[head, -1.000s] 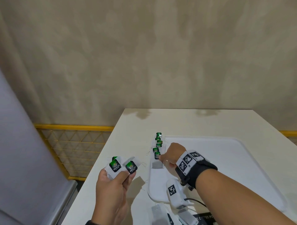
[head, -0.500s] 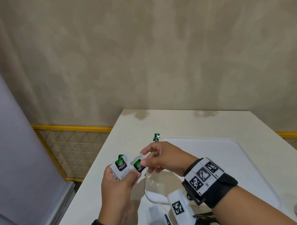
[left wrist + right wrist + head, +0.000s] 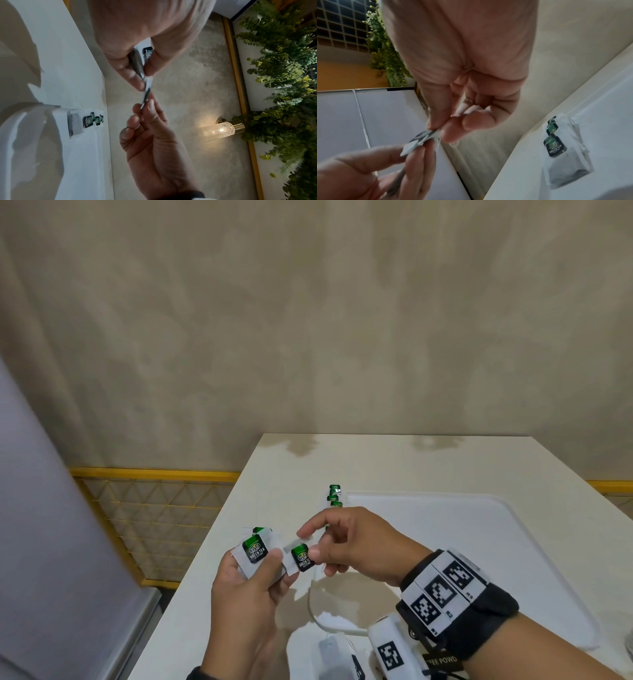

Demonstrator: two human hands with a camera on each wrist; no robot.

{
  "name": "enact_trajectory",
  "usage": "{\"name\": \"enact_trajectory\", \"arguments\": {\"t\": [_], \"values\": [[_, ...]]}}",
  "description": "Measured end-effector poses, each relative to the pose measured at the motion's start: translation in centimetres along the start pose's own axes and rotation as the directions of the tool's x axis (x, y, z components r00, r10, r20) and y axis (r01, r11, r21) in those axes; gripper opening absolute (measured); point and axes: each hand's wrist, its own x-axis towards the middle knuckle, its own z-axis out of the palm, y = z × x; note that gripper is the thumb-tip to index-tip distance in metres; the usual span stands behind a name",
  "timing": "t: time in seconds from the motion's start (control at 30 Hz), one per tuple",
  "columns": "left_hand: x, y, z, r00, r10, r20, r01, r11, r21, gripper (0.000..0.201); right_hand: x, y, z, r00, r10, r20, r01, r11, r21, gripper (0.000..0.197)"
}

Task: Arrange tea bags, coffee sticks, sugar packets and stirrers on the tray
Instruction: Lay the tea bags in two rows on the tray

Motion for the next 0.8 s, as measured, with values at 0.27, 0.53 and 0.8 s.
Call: {"name": "enact_trajectory", "arguments": {"t": [0.27, 0.53, 0.8], "values": [[-0.6, 1.0, 0.3, 1.000, 0.006, 0.027, -0.004, 0.999, -0.049, 0.030, -0.6, -0.4, 0.1, 0.994, -0.111, 0.008, 0.111, 0.977, -0.182, 0.028], [-0.1, 0.2, -0.5, 1.000, -0.007, 0.010, 0.007, 1.000, 0.015, 0.022, -0.9, -0.6, -0.6, 0.971, -0.177, -0.159, 0.128, 0.952, -0.277, 0.014], [0.1, 0.1, -1.1, 0.991, -0.128, 0.037, 0.127, 0.992, 0.020, 0.032, 2.5, 4.6, -3.9, 0.867, 0.379, -0.322, -0.441, 0.886, -0.144, 0.018]]}}
